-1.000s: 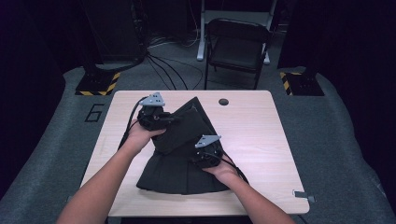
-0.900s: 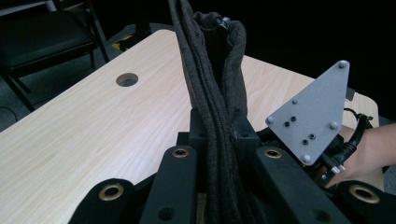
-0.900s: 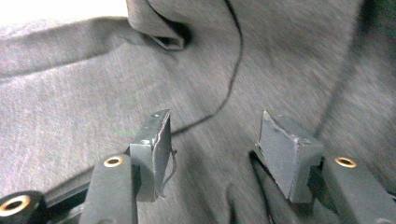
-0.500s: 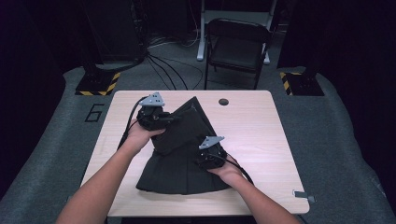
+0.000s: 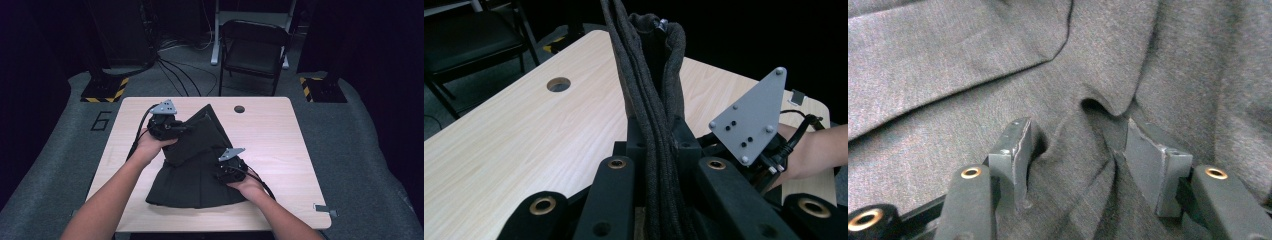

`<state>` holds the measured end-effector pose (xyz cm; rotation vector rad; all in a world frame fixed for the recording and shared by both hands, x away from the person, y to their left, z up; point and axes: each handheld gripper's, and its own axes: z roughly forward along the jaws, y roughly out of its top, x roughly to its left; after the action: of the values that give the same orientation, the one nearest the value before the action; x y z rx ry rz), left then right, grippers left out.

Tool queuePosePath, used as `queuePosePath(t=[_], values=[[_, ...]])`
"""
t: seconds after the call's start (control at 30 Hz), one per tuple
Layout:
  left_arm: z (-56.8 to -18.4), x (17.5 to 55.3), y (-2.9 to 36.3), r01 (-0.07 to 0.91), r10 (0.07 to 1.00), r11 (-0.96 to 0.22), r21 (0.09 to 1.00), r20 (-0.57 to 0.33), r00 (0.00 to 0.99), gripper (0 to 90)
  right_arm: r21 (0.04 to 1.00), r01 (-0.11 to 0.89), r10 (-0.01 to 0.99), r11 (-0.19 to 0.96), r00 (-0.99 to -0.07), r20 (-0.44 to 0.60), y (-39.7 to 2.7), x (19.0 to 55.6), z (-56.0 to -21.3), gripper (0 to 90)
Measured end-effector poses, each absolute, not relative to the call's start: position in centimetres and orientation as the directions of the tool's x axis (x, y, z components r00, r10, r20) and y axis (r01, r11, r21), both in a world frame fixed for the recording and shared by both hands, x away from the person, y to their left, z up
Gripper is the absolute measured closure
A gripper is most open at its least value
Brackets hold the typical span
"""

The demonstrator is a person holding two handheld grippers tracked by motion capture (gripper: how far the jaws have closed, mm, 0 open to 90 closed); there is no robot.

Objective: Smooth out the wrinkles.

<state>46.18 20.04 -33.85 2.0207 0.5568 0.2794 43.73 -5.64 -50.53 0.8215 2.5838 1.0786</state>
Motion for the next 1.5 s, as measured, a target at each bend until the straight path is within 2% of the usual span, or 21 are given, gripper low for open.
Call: queuePosePath(t=[0.23, 0.27, 0.33, 0.4, 0.53, 0.67, 0.83, 0.9, 1.07, 1.3, 1.5], values=[[-33.9, 46.2, 20.3, 0.269, 0.496, -0.406, 0.873, -0.037, 0.867, 82.5, 0.731, 0.417, 0.596, 0.540, -0.803, 0.018, -6.0, 43.2, -49.6, 44.9], [-33.9, 46.2, 20.3, 0.267, 0.495, -0.407, 0.874, -0.034, 0.868, 82.5, 0.736, 0.412, 0.598, 0.537, -0.801, 0.011, -6.1, 43.1, -49.4, 46.8], [-34.0, 46.2, 20.2, 0.269, 0.496, -0.406, 0.874, -0.037, 0.868, 82.5, 0.749, 0.386, 0.578, 0.538, -0.816, 0.005, -6.1, 42.9, -49.1, 61.1], [-34.0, 46.1, 20.2, 0.270, 0.494, -0.408, 0.872, -0.038, 0.868, 82.5, 0.735, 0.370, 0.565, 0.568, -0.825, -0.022, -6.0, 42.7, -49.2, 70.6], [-34.0, 46.1, 20.2, 0.270, 0.497, -0.406, 0.873, -0.037, 0.867, 82.5, 0.701, 0.365, 0.547, 0.612, -0.836, -0.041, -5.9, 42.6, -49.7, 78.0], [-34.0, 46.1, 20.3, 0.272, 0.494, -0.406, 0.872, -0.041, 0.869, 82.5, 0.686, 0.376, 0.552, 0.623, -0.833, -0.044, -6.2, 42.4, -50.0, 80.1], [-34.1, 46.0, 20.3, 0.269, 0.499, -0.403, 0.875, -0.037, 0.866, 82.5, 0.665, 0.423, 0.577, 0.615, -0.817, -0.014, -6.5, 42.5, -50.8, 79.9], [-34.0, 46.0, 20.3, 0.269, 0.501, -0.405, 0.874, -0.034, 0.865, 82.6, 0.662, 0.461, 0.595, 0.591, -0.803, 0.029, -6.7, 42.7, -50.8, 78.3], [-34.1, 45.9, 20.2, 0.268, 0.492, -0.410, 0.872, -0.036, 0.870, 82.5, 0.661, 0.501, 0.615, 0.559, -0.785, 0.075, -7.4, 42.9, -50.8, 67.3], [-34.2, 45.5, 20.0, 0.262, 0.482, -0.408, 0.875, -0.037, 0.875, 82.6, 0.664, 0.479, 0.621, 0.574, -0.784, 0.029, -7.7, 42.7, -50.8, 57.2], [-34.2, 45.3, 20.0, 0.250, 0.472, -0.421, 0.872, -0.025, 0.881, 82.5, 0.675, 0.503, 0.638, 0.541, -0.768, 0.061, -8.0, 42.6, -50.4, 49.8]])
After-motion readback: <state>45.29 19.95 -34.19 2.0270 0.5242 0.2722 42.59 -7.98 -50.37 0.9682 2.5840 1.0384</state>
